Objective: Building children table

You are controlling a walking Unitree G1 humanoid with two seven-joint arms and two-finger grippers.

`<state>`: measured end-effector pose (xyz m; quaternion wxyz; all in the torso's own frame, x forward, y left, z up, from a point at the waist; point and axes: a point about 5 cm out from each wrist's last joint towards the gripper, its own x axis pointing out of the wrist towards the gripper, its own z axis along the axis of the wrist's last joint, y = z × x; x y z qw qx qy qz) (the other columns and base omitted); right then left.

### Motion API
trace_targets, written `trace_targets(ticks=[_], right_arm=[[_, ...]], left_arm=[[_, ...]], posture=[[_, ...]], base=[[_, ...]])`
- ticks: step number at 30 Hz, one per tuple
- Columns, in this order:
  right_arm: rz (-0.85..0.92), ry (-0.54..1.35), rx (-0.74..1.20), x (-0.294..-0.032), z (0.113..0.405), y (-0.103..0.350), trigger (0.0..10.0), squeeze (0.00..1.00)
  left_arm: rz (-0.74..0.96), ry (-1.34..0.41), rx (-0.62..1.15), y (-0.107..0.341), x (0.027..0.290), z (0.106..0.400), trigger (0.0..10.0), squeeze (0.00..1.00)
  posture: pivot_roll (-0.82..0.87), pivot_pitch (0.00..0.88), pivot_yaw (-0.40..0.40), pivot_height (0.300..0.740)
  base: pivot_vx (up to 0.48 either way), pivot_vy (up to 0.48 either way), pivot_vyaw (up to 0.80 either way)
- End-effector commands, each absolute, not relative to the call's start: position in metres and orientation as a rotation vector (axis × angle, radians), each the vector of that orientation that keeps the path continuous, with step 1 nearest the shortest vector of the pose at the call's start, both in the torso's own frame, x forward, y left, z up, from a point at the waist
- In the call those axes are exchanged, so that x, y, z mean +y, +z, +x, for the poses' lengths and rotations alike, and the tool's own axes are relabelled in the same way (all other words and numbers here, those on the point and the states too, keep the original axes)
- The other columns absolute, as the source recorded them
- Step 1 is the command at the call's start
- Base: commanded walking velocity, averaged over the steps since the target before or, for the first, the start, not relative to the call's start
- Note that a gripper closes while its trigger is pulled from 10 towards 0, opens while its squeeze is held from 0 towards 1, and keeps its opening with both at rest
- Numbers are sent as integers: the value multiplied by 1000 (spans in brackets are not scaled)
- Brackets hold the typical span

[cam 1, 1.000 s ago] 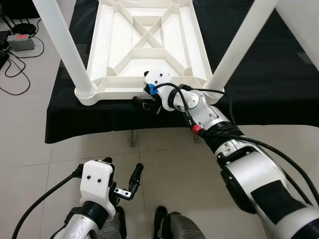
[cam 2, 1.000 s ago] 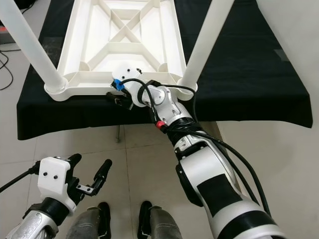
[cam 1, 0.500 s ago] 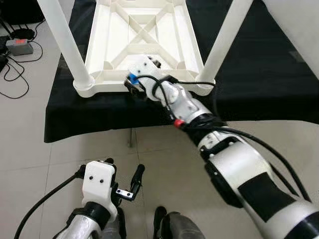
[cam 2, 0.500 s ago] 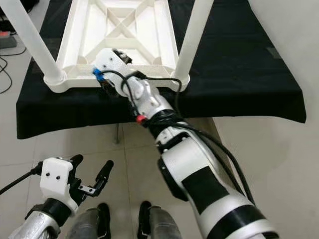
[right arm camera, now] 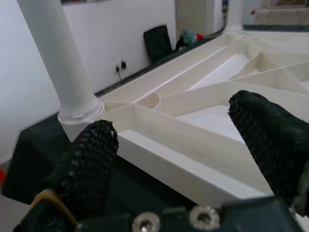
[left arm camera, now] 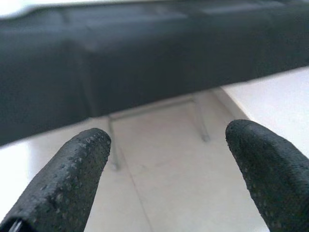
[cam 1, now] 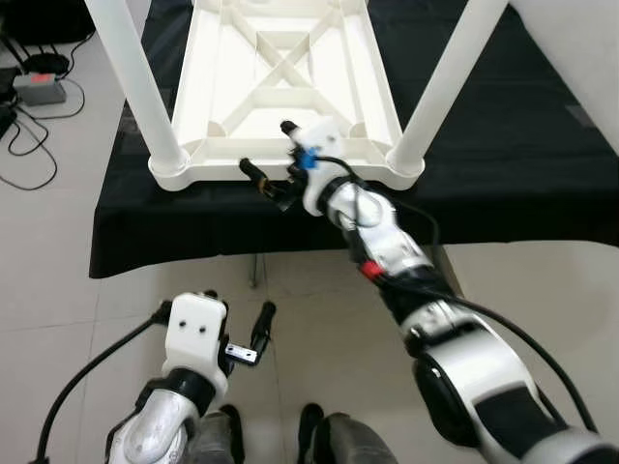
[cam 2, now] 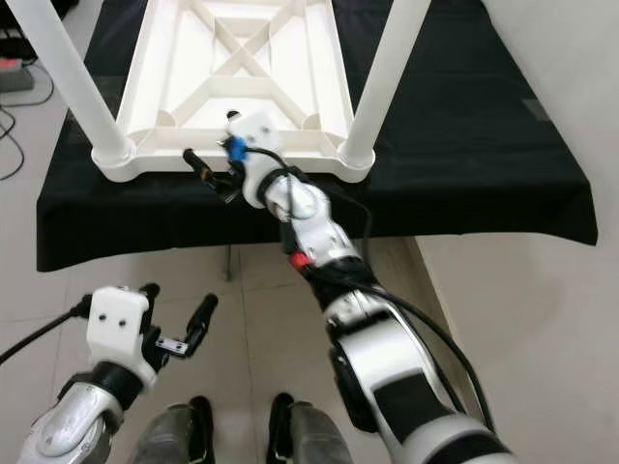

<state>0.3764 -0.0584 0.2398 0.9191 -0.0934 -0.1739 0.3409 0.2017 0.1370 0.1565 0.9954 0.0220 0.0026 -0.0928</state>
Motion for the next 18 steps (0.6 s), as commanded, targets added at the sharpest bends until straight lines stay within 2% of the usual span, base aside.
trace_targets(ticks=[1,3,5,7,11,14,15,18], right_arm=[[-128,707,-361,-68,370,239,10000,0],[-128,707,-361,-68,370,239,10000,0],[-88,662,-258,-92,351,204,10000,0],[-92,645,-218,-100,343,189,10000,0],[-72,587,-141,-117,328,160,10000,0],[-31,473,-59,-142,310,134,10000,0],[-31,473,-59,-142,310,134,10000,0],[11,440,-19,-147,300,127,10000,0]], left_arm=[[53,-176,30,149,140,204,10000,0],[53,-176,30,149,140,204,10000,0],[59,-183,12,150,143,218,10000,0],[56,-187,6,151,144,224,10000,0],[56,-196,2,150,146,232,10000,0],[45,-186,-2,148,149,239,10000,0],[45,-186,-2,148,149,239,10000,0],[8,-163,-7,147,151,241,10000,0]], posture=[[50,139,-89,740],[50,139,-89,740],[18,88,-71,740],[17,84,-69,740],[12,63,-64,740],[4,38,-57,740],[4,38,-57,740],[-1,17,-49,740]], base=[[0,0,0],[0,0,0],[0,0,0],[0,0,0],[0,-461,0],[0,-460,0],[0,-458,0],[85,0,0]])
